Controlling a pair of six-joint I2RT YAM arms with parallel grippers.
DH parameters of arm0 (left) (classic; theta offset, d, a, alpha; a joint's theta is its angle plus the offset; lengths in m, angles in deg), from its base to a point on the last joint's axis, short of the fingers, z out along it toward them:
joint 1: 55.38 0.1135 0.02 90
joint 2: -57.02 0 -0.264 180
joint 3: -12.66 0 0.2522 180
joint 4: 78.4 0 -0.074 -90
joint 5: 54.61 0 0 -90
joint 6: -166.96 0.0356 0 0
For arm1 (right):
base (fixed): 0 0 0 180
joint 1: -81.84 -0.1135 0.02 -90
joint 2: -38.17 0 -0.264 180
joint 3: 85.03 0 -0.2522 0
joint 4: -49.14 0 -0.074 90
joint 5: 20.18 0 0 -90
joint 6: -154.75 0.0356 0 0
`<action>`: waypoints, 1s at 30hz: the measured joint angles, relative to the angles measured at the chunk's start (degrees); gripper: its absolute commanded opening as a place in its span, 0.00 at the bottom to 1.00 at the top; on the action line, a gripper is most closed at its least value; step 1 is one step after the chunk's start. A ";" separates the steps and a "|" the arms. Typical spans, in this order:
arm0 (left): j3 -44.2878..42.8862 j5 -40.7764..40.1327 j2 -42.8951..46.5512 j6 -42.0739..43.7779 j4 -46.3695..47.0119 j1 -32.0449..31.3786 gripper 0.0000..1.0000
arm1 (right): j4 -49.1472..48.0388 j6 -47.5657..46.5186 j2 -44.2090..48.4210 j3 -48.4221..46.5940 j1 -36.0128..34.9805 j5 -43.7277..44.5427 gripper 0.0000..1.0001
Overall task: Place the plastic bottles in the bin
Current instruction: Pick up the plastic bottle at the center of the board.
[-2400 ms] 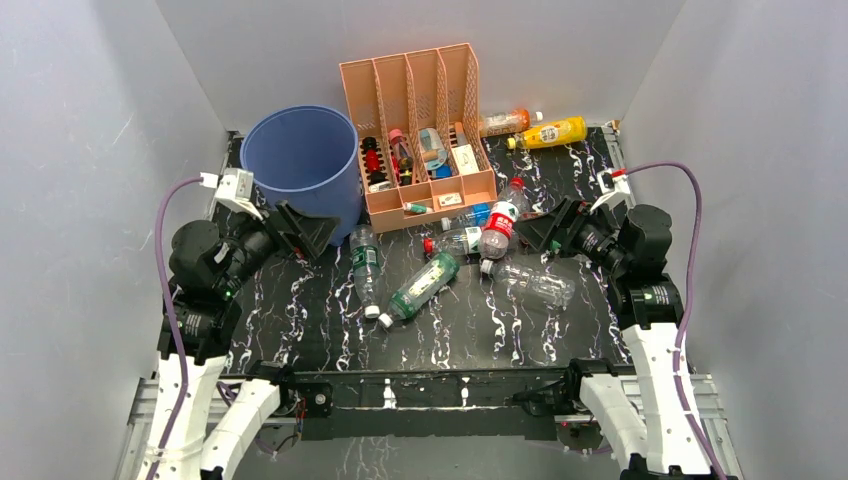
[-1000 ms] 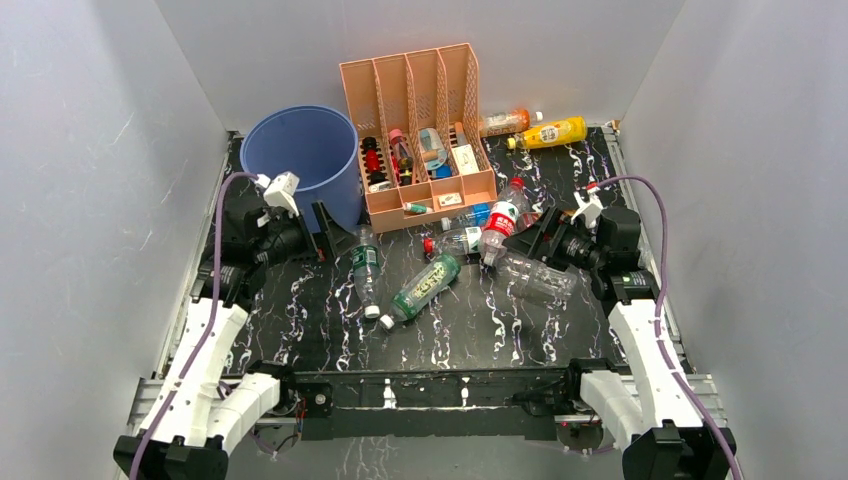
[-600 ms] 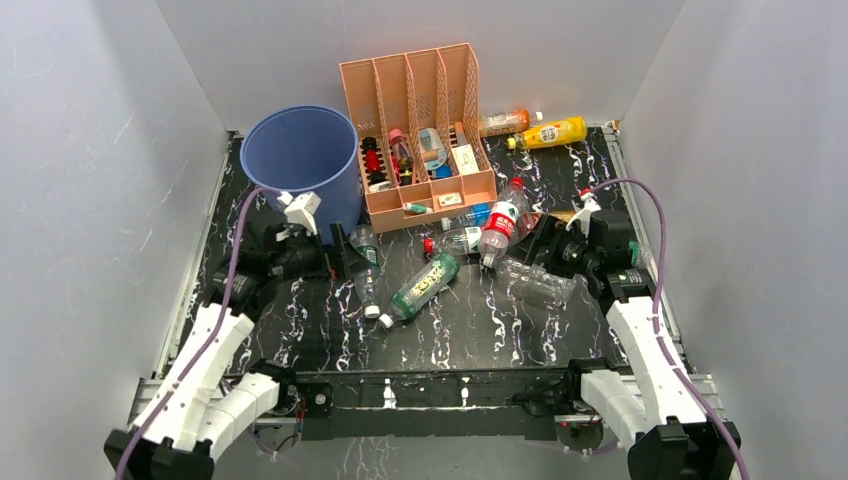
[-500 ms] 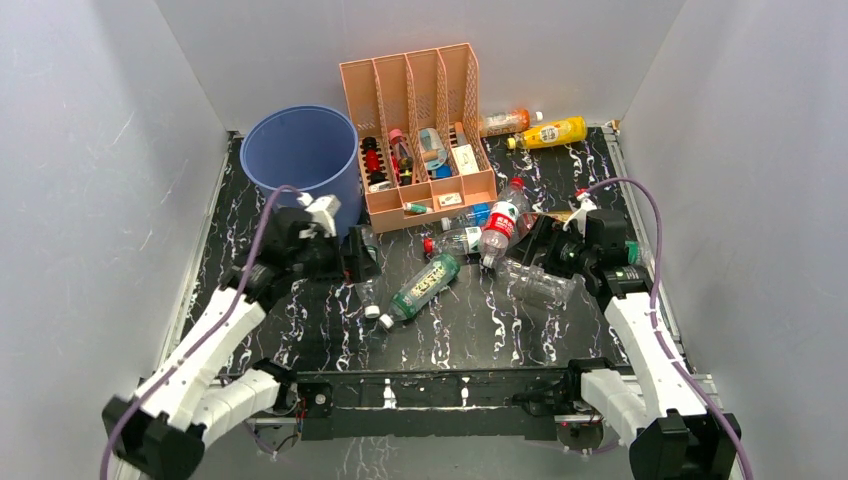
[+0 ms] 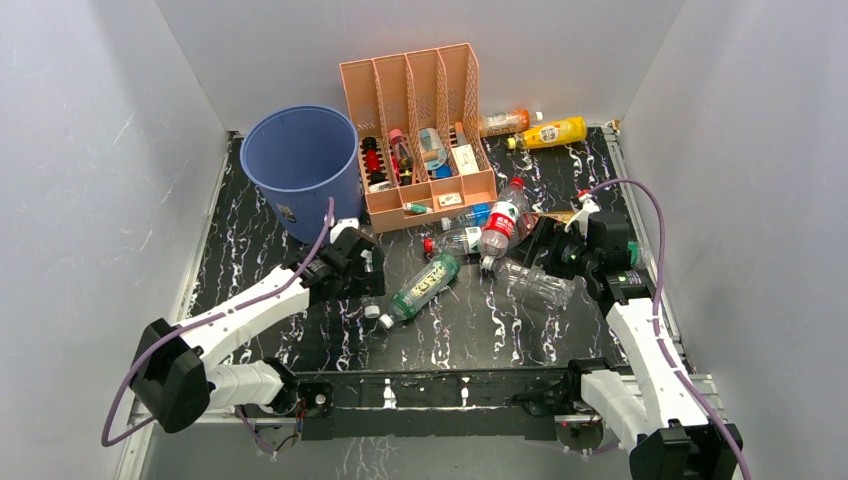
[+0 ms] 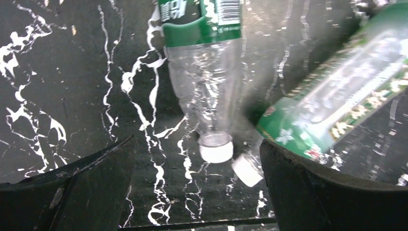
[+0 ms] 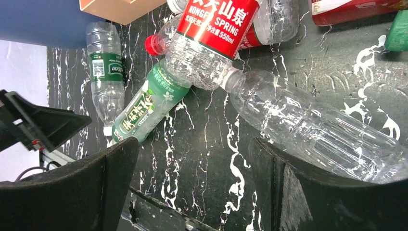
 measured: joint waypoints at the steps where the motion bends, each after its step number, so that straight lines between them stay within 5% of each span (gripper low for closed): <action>1: 0.70 -0.81 -0.37 -0.59 0.11 -0.11 0.98 | 0.09 0.00 0.13 0.00 0.00 -0.11 0.96; 19: 4.92 -10.03 -13.18 -4.66 11.30 -1.05 0.95 | 0.28 0.24 0.17 0.04 0.00 -0.66 0.95; 30: 4.04 -12.20 -18.53 -5.75 14.03 -1.05 0.34 | 0.70 0.22 1.90 0.07 0.00 -0.90 0.95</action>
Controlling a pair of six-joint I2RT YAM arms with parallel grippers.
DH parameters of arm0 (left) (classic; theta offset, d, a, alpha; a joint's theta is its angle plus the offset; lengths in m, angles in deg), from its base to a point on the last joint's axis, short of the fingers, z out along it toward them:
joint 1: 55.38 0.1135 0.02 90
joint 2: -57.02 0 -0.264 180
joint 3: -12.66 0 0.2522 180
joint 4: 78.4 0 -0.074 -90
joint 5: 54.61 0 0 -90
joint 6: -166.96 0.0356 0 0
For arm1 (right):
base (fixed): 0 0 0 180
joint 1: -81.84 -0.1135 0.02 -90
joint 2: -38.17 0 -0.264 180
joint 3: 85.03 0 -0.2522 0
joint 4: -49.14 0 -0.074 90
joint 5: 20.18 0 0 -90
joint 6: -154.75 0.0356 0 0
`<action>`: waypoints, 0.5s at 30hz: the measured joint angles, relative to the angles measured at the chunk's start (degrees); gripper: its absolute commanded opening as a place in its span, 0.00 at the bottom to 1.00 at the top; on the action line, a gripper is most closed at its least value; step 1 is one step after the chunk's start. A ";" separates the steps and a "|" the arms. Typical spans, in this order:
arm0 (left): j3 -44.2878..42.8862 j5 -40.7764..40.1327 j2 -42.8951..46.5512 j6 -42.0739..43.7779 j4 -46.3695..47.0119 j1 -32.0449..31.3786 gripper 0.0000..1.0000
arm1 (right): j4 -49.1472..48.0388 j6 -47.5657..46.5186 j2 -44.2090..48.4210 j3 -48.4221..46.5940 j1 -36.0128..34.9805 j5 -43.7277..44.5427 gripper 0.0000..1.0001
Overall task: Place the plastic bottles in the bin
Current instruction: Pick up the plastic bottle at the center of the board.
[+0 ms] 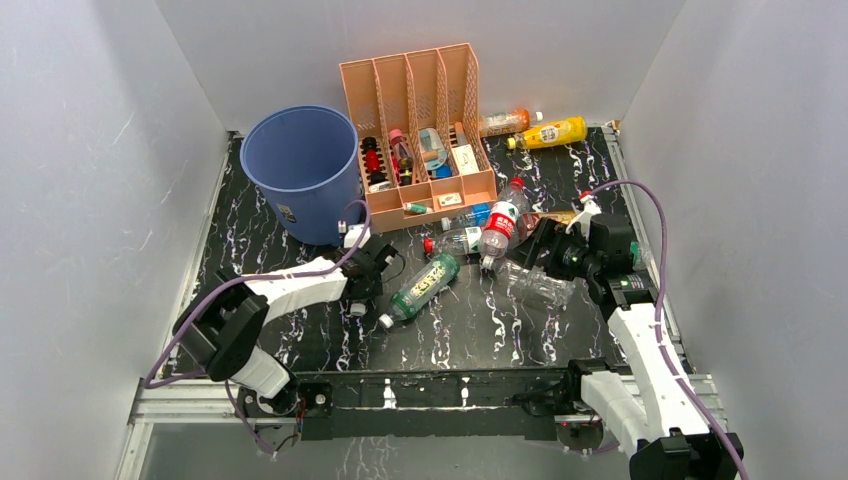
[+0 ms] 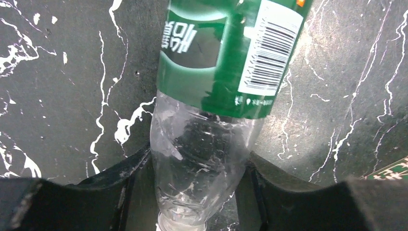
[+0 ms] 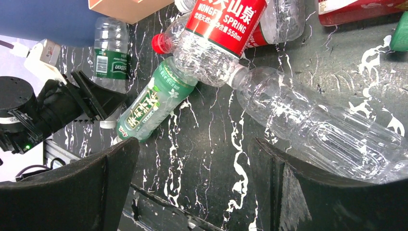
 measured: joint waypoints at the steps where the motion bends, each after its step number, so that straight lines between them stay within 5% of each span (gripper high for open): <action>1: -0.02 0.02 0.07 0.00 -0.20 0.00 0.31 | 0.04 0.00 0.11 0.00 0.00 0.00 0.95; 15: -8.57 4.24 17.46 -0.63 -15.43 -4.39 0.26 | 1.88 -0.48 1.57 0.00 -0.02 0.72 0.95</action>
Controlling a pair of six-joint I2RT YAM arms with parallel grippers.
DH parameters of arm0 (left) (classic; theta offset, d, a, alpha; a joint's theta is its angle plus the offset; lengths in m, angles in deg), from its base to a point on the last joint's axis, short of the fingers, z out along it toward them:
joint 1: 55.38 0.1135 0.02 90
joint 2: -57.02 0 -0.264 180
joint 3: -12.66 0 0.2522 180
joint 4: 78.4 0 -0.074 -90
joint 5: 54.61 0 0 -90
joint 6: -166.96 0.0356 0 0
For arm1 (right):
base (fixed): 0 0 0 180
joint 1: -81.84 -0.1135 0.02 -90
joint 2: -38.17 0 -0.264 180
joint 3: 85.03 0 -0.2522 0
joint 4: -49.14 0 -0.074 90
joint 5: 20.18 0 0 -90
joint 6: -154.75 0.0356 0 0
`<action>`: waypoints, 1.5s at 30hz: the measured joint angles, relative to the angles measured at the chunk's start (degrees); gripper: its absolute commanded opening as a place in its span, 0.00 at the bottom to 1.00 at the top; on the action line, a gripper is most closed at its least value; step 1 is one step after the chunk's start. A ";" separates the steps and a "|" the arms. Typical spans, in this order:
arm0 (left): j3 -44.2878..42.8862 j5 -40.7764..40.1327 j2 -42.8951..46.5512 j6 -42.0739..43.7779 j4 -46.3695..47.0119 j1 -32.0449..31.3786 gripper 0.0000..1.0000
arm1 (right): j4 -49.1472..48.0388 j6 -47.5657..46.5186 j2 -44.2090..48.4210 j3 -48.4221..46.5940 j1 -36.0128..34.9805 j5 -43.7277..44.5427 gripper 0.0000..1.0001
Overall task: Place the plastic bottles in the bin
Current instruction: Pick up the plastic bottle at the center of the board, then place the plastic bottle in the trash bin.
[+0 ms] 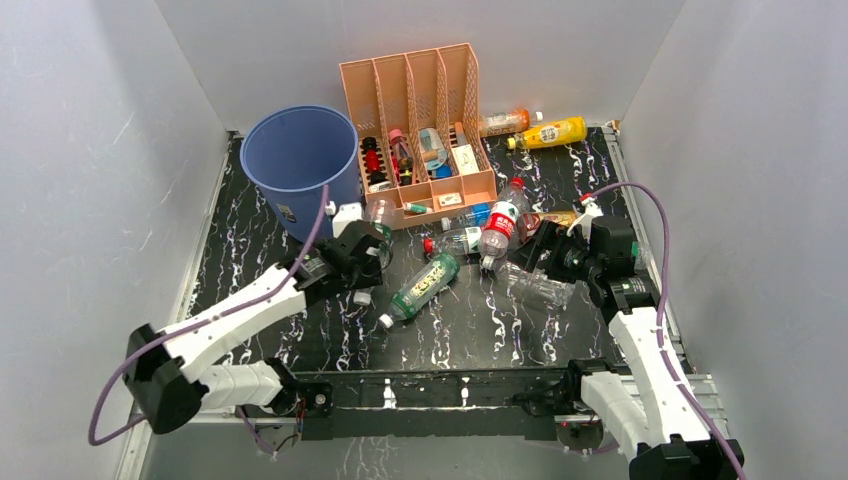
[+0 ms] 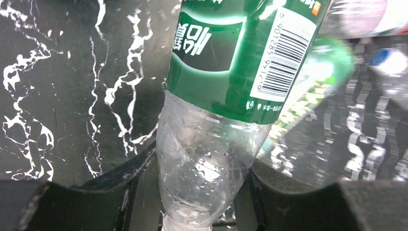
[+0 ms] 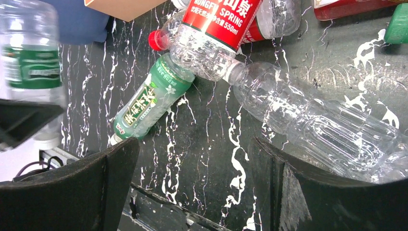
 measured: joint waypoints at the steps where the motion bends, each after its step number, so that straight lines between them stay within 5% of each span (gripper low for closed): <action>1: -1.75 0.26 1.55 -0.07 -1.22 -0.57 0.26 | 0.02 0.00 0.00 0.00 0.00 0.00 0.95; 11: -27.02 1.11 6.25 4.09 -10.95 -2.03 0.29 | -0.02 0.24 -0.92 0.00 -0.02 -0.09 0.95; 17: -42.64 -8.48 2.27 13.27 -10.82 -2.03 0.34 | -0.04 0.37 -0.92 0.00 -0.02 -0.28 0.95; 25: -47.67 -23.06 -5.81 30.38 -0.70 -0.44 0.39 | 0.87 0.48 -0.72 -0.57 -0.02 -0.39 0.95; 33: -51.10 -19.71 -14.60 36.02 4.87 19.74 0.36 | 1.75 0.59 1.05 -1.20 -0.02 -0.63 0.95; 37: -49.86 -10.64 -18.99 33.99 5.25 31.34 0.37 | 2.91 0.70 1.81 -1.75 -0.02 -0.92 0.95; 39: -45.40 -4.98 -19.39 31.21 6.27 37.11 0.52 | 3.67 0.72 1.90 -3.08 -0.02 -1.29 0.95; 45: -38.49 0.26 -20.11 29.18 9.16 38.42 0.59 | 4.17 1.27 3.63 -4.07 -0.02 -1.77 0.96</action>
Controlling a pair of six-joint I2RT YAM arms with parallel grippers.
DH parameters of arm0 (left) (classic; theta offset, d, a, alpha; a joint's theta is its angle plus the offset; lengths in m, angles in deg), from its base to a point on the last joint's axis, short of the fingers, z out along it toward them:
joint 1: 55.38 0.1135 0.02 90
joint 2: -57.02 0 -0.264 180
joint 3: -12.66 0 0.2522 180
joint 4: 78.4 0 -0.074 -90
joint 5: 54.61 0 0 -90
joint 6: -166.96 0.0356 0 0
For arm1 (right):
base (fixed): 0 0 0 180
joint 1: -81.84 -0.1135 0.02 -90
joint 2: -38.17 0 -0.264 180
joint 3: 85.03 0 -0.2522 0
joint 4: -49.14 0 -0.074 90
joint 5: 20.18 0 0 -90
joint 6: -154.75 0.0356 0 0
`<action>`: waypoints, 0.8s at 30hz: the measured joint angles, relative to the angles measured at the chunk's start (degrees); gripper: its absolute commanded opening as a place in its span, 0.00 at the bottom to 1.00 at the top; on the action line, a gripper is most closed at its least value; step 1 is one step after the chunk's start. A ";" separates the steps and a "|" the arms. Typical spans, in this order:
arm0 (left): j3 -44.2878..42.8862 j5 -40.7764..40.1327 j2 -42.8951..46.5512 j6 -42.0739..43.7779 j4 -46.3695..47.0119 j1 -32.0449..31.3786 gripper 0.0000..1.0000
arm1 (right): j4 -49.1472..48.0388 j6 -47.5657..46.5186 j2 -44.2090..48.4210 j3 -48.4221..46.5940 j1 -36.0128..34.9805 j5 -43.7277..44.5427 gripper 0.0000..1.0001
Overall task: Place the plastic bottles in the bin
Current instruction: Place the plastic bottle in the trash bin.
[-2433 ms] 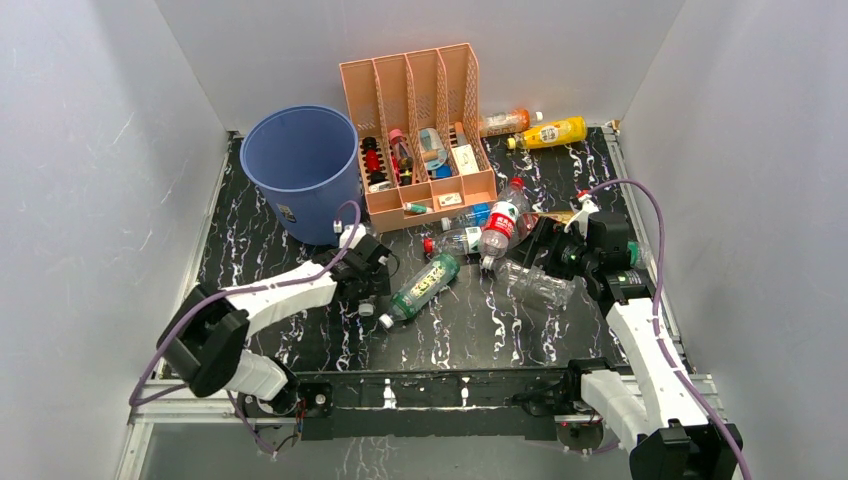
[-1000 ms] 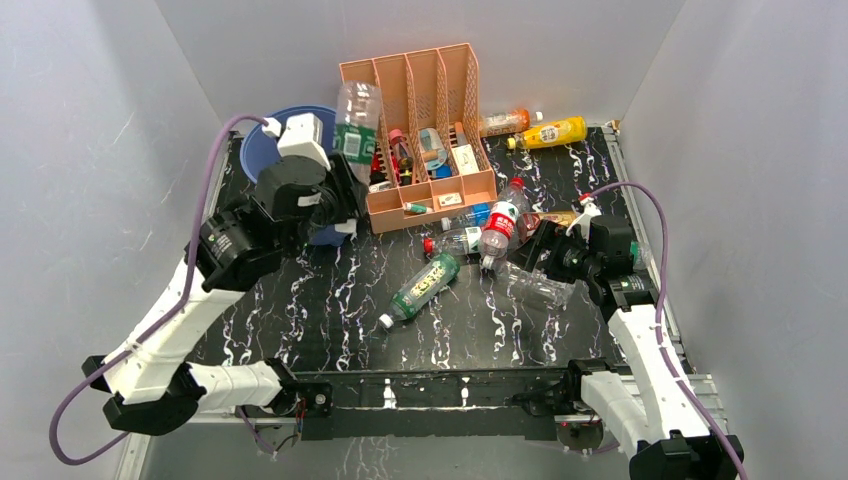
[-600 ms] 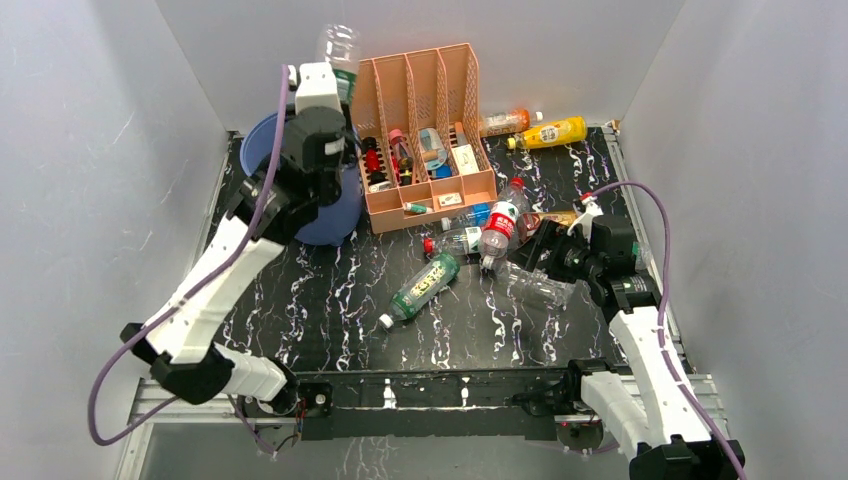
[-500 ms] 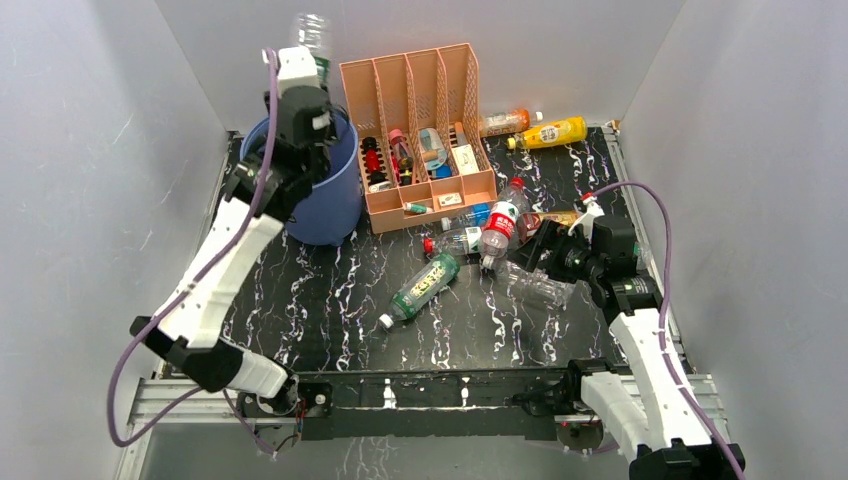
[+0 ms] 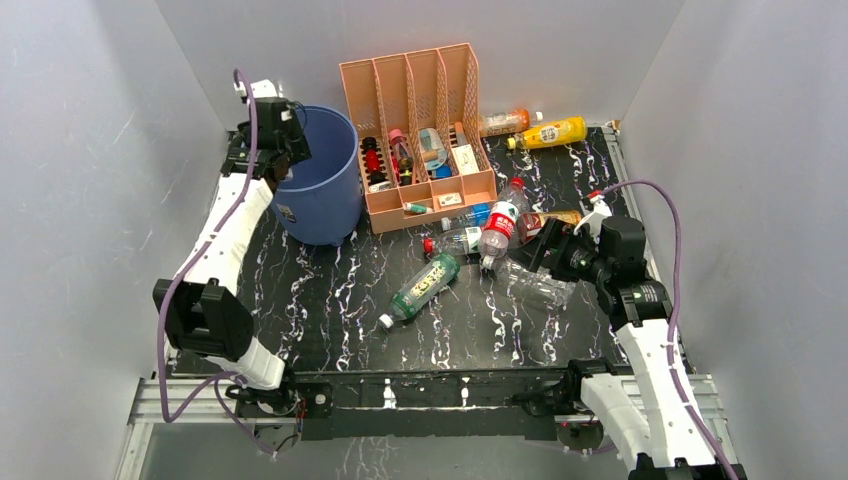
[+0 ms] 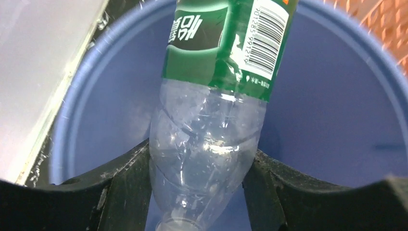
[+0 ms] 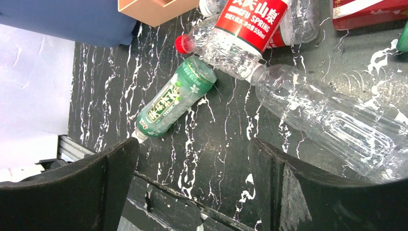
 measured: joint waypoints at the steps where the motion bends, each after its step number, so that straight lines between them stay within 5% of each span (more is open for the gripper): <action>1: 1.29 0.63 0.00 -0.33 0.13 0.00 0.60 | 0.04 0.11 0.26 -0.07 0.00 -0.09 0.96; 7: 9.66 4.24 1.44 -1.90 2.58 -0.28 0.98 | 0.37 0.74 1.31 -0.13 0.00 -1.36 0.96; 13: 10.38 8.81 7.43 -3.21 1.14 -0.26 0.98 | 1.38 0.83 1.33 -1.31 0.00 -2.75 0.97; 24: -2.36 25.24 24.33 -6.45 -12.26 -0.26 0.98 | 1.57 0.52 -2.47 -2.34 0.00 -2.71 0.97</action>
